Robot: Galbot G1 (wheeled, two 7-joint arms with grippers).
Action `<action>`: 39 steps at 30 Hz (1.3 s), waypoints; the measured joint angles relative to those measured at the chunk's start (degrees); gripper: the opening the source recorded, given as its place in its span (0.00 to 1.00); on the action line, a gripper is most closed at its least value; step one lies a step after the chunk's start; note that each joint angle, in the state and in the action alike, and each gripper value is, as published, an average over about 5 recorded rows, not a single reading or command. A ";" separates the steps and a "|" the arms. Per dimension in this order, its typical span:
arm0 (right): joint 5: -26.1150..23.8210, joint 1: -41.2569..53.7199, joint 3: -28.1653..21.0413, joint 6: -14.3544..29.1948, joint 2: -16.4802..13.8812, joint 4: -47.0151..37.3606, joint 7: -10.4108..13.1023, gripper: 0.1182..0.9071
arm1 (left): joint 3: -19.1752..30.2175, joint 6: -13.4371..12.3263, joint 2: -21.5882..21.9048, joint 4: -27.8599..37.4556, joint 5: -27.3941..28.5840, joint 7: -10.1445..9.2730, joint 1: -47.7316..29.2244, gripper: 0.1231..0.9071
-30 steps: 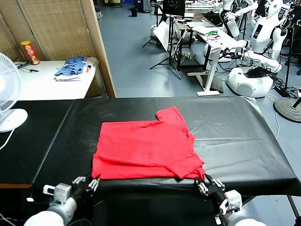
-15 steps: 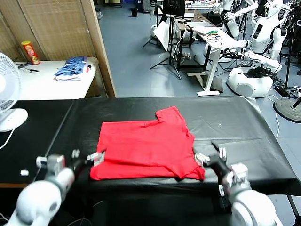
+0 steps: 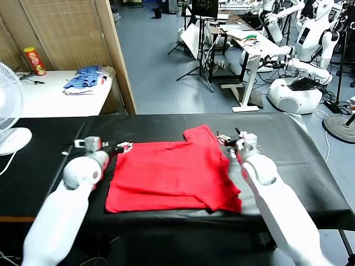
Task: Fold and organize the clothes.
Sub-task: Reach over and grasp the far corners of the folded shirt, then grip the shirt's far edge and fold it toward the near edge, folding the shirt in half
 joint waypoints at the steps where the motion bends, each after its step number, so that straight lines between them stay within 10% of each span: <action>1: -0.23 0.70 -0.20 -0.39 0.67 -1.51 -0.52 0.86 | 0.32 0.24 -0.03 1.21 -0.35 0.07 -0.65 0.86; 13: -2.04 3.87 -0.71 0.13 4.49 -11.10 -1.57 0.83 | 1.63 0.25 -0.74 8.06 0.61 2.07 -3.20 0.76; 25: -2.43 2.85 0.82 1.86 5.58 -11.33 -1.72 0.09 | 1.38 0.45 -0.27 7.70 0.67 3.91 -2.68 0.02; 39: 0.45 -9.26 4.84 4.47 -1.58 10.86 -3.24 0.01 | -0.78 0.50 1.96 1.39 0.61 4.13 -0.13 0.00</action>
